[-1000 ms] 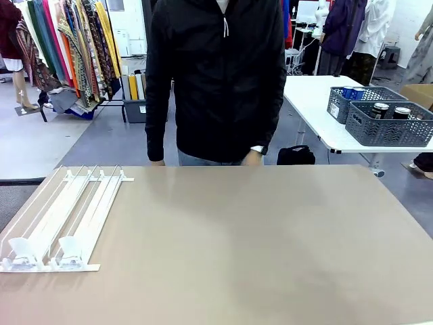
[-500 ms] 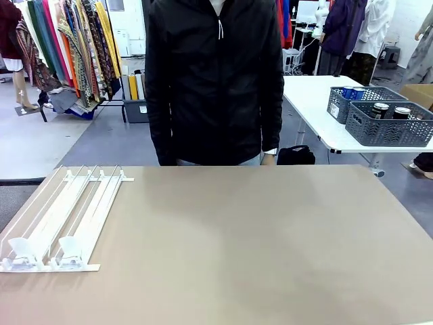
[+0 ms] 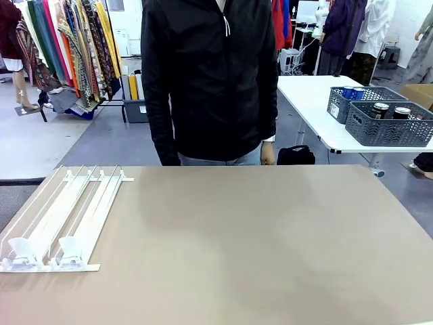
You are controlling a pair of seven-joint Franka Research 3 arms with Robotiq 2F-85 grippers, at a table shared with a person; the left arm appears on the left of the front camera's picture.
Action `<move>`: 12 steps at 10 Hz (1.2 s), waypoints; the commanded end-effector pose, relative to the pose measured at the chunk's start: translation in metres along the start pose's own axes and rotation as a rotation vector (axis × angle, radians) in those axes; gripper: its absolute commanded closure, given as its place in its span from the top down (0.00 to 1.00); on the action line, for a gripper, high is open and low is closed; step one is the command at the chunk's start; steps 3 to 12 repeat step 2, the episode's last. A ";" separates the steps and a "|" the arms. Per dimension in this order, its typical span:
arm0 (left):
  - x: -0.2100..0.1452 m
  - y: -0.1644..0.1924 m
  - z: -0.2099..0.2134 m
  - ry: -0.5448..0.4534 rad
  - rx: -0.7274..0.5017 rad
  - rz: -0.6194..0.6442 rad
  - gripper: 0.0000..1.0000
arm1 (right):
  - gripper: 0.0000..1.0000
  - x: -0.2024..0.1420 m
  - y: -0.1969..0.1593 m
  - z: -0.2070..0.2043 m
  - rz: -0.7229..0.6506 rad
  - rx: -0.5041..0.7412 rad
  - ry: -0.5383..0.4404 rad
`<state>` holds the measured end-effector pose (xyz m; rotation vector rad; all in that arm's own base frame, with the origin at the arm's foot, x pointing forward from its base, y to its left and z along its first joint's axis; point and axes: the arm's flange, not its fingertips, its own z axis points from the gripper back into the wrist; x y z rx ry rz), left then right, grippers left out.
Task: Retrieve and store the cans from the dispenser.
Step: Pick up one can from the Automatic Can Dispenser and place it in the middle of the table.
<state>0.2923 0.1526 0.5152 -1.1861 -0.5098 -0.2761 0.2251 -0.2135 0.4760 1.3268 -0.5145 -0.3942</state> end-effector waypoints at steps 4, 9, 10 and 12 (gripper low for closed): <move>0.002 -0.003 0.000 -0.013 -0.014 0.003 1.00 | 1.00 0.002 0.002 0.000 0.024 0.024 -0.007; 0.002 -0.003 0.000 -0.013 -0.014 0.003 1.00 | 1.00 0.002 0.002 0.000 0.024 0.024 -0.007; 0.002 -0.003 0.000 -0.013 -0.014 0.003 1.00 | 1.00 0.002 0.002 0.000 0.024 0.024 -0.007; 0.002 -0.003 0.000 -0.013 -0.014 0.003 1.00 | 1.00 0.002 0.002 0.000 0.024 0.024 -0.007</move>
